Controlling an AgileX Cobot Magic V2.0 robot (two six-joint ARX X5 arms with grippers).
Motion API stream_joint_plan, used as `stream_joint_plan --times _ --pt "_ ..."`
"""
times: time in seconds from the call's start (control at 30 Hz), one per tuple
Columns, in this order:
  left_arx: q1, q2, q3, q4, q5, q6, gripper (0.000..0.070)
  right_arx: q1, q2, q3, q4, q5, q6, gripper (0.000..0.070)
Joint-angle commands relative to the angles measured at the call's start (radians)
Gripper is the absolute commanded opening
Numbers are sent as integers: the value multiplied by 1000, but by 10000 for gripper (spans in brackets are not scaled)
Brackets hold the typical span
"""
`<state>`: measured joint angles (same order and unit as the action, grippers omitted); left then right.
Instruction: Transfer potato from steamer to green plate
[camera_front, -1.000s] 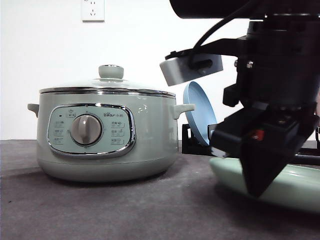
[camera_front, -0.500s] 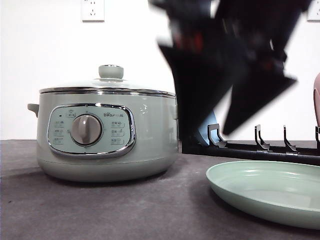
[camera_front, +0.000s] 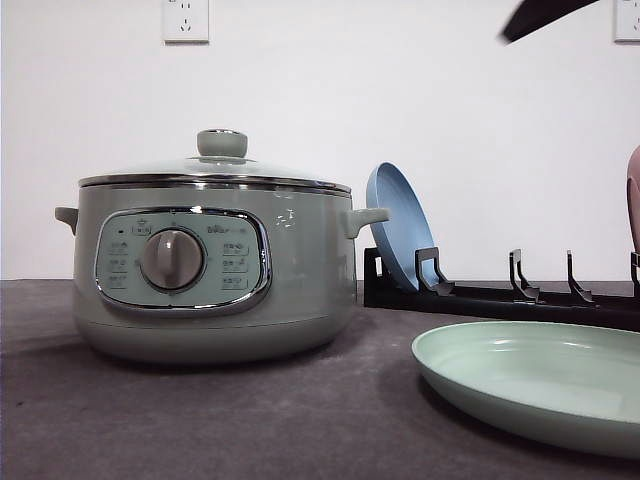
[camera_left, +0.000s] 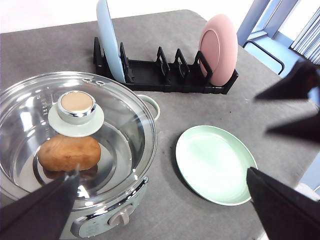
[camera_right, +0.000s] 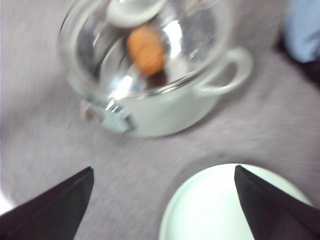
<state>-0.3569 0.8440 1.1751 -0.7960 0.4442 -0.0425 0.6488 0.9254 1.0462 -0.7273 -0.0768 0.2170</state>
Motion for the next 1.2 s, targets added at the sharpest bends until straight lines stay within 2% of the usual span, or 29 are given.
stream_joint_plan --times 0.0,0.2,0.37,0.43,0.7,0.83,1.17 --pt "-5 6 21 7 4 8 700 -71 -27 15 -15 -42 -47 570" --pt "-5 6 21 6 4 8 700 -312 -138 15 -95 -219 -106 572" --pt "-5 6 21 6 4 8 700 -420 -210 15 -117 -343 -133 572" --pt "-5 6 21 6 4 8 700 -431 -232 14 -125 -370 -131 572" --pt "-5 6 21 2 0 9 700 -430 -272 14 -152 -380 -94 572" --pt "-5 14 32 -5 -29 10 700 -430 -275 14 -149 -404 -76 573" --pt "-5 199 214 -137 -135 63 700 -429 -273 14 -148 -414 -63 575"
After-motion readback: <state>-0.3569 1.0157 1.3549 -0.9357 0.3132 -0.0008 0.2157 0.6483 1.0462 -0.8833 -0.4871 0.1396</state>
